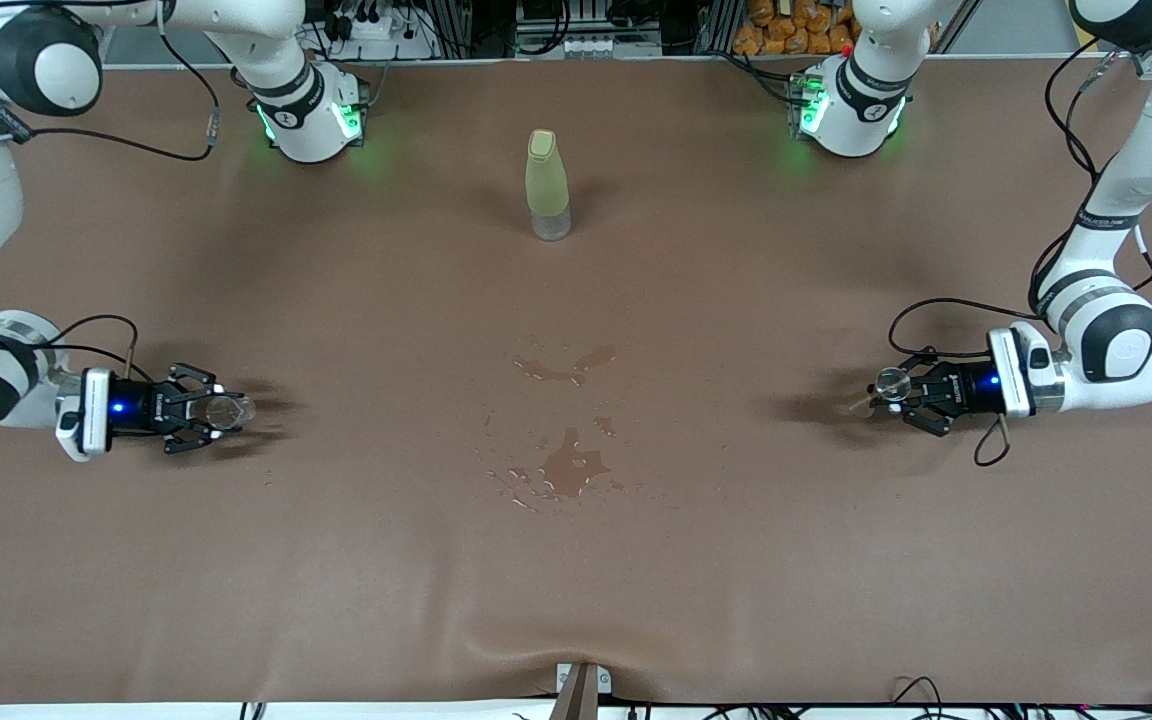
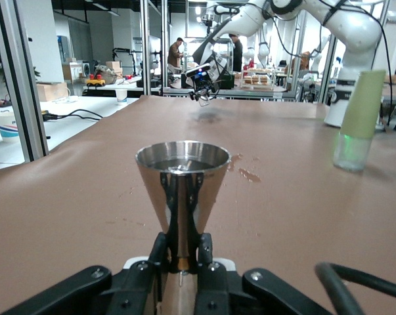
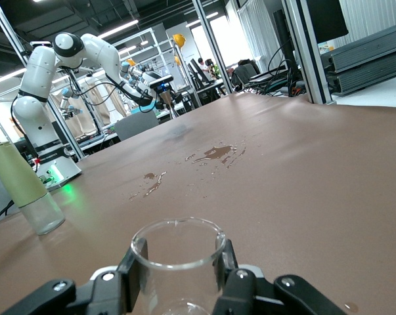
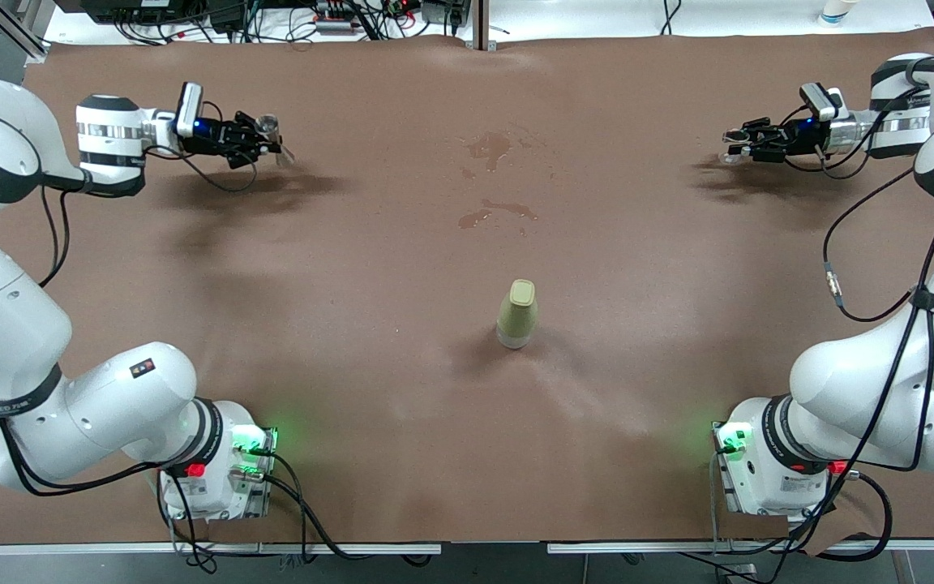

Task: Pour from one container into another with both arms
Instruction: 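Set the cup down with the right gripper while the left gripper sets the jigger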

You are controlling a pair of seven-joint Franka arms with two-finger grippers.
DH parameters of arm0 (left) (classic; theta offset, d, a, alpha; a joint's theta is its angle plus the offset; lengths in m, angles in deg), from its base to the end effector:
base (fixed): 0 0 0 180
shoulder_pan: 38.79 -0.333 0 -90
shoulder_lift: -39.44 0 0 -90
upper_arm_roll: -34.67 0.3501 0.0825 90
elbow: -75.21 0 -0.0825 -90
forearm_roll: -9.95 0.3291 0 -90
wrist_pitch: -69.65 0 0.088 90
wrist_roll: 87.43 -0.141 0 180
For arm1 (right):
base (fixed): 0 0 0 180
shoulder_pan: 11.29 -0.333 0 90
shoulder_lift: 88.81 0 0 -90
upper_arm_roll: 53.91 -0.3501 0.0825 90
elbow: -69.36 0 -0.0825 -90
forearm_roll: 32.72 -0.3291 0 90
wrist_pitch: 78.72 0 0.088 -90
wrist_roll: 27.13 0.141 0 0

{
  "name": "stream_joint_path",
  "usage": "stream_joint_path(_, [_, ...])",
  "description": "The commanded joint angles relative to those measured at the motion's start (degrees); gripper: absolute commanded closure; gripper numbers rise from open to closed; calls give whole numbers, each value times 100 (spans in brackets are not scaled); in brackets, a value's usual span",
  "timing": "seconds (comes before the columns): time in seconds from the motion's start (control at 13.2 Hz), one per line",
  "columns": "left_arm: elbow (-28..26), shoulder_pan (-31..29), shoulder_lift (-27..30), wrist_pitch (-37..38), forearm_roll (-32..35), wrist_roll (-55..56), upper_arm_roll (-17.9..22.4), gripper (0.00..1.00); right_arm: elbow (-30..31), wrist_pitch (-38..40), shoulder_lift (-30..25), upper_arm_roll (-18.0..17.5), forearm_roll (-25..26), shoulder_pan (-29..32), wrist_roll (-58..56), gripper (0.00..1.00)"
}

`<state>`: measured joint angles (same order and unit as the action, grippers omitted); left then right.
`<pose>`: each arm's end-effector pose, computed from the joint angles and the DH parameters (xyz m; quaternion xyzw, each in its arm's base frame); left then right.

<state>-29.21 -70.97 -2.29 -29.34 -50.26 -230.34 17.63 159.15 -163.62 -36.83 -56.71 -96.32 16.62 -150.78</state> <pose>0.5710 0.0591 0.2230 0.5584 -0.5529 0.4397 0.4348 0.5905 -0.1358 0.1819 -0.6377 -0.4223 -0.3748 0.5240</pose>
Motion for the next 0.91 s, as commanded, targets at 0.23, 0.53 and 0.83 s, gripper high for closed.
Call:
stream_joint_path(0.23, [18,-499,-317,91,177,-326,17,100,-278,96,277,-98,217,354,-494,78])
stream_joint_path(0.53, [132,-606,-546,91,194,-326,183,100,-287,70,417,-90,279,425,-678,70])
stream_joint_path(0.83, [194,-606,-652,91,291,-335,297,100,-287,70,462,-72,279,451,-670,55])
